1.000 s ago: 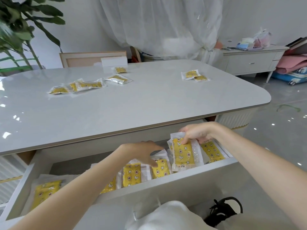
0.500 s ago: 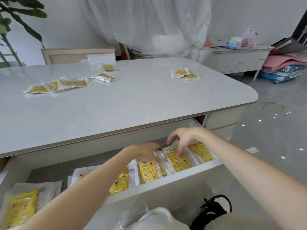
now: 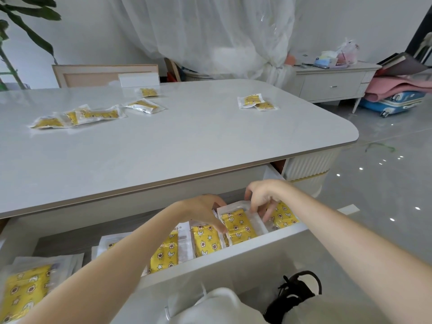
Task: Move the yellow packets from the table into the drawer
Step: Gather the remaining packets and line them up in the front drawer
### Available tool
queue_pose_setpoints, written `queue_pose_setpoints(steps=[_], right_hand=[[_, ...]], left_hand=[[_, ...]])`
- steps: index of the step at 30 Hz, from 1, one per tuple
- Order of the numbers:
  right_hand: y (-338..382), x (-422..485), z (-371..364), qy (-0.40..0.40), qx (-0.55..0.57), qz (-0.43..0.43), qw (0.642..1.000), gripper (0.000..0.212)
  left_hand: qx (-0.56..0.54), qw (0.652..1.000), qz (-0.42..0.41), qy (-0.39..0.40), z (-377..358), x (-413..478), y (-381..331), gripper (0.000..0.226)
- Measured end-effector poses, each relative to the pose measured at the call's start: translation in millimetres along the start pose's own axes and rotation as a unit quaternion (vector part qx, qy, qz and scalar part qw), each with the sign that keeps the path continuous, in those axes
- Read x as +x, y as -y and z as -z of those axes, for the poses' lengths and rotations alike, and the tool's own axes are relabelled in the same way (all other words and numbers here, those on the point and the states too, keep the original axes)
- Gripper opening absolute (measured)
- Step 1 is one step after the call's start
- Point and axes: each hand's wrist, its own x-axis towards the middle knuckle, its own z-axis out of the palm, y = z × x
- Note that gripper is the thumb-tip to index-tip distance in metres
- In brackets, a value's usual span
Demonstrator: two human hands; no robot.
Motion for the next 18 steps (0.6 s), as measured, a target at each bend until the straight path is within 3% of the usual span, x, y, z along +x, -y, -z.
queue_pose_setpoints(steps=[3, 8, 15, 18], right_hand=[[1, 0, 3, 0.006, 0.04, 0.0, 0.999, 0.036], [3, -4, 1, 0.008, 0.052, 0.009, 0.999, 0.022], [-3, -7, 6, 0.02, 0.105, 0.01, 0.994, 0.02], [-7, -5, 4, 0.003, 0.087, 0.005, 0.996, 0.024]], left_hand=[[-0.033, 0.999, 0.026, -0.001, 4, -2, -2, 0.059], [-0.025, 0.997, 0.028, -0.068, -4, -2, -2, 0.033], [-0.247, 0.966, 0.036, -0.07, 5, -14, -2, 0.008], [-0.277, 0.958, 0.045, -0.052, 11, -22, 7, 0.005]])
